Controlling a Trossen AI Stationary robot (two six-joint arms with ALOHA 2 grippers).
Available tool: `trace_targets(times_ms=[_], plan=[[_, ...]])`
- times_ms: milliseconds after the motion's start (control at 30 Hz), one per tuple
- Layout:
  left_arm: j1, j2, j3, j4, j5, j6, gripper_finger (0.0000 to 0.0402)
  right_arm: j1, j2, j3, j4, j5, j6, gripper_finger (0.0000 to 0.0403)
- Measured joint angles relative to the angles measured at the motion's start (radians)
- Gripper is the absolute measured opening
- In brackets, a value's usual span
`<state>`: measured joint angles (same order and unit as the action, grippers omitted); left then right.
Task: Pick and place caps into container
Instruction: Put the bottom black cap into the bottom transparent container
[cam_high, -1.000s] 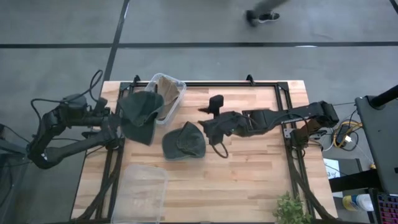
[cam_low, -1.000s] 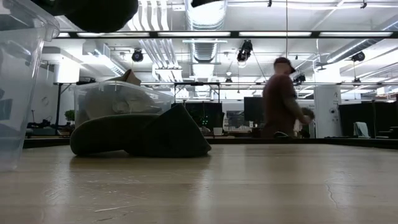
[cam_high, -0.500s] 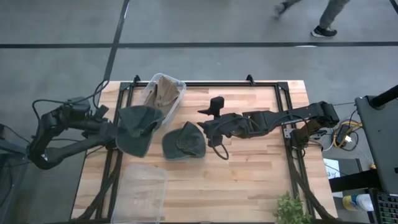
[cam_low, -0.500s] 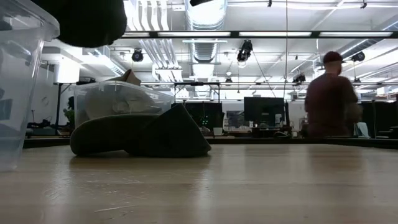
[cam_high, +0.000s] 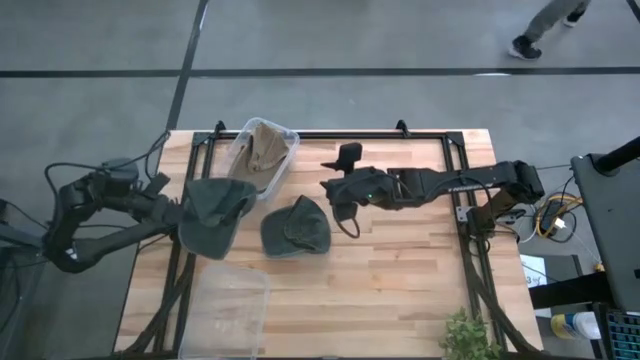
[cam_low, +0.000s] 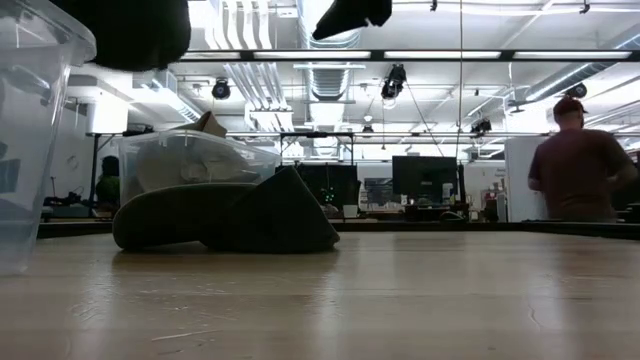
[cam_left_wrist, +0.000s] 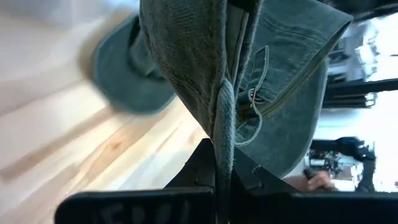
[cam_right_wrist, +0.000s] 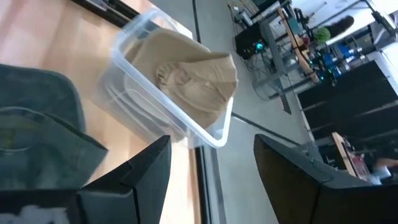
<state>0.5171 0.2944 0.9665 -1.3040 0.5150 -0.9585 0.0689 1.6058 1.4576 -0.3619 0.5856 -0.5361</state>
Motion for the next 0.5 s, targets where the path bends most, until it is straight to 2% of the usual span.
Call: trace_targets(times_ms=[100, 267, 500], plan=[[0.000, 0.021, 0.057, 0.082, -0.032, -0.001, 0.0005, -0.016, 0.000, -0.001, 0.000, -0.001, -0.006, 0.0224], [0.000, 0.098, 0.140, 0.316, -0.069, 0.018, 0.0005, -0.040, 0.000, -0.001, 0.021, -0.008, -0.023, 0.0224], [0.000, 0.298, 0.157, 0.334, -0.046, 0.107, 0.0005, -0.048, 0.000, -0.001, 0.037, -0.022, -0.024, 0.0224]])
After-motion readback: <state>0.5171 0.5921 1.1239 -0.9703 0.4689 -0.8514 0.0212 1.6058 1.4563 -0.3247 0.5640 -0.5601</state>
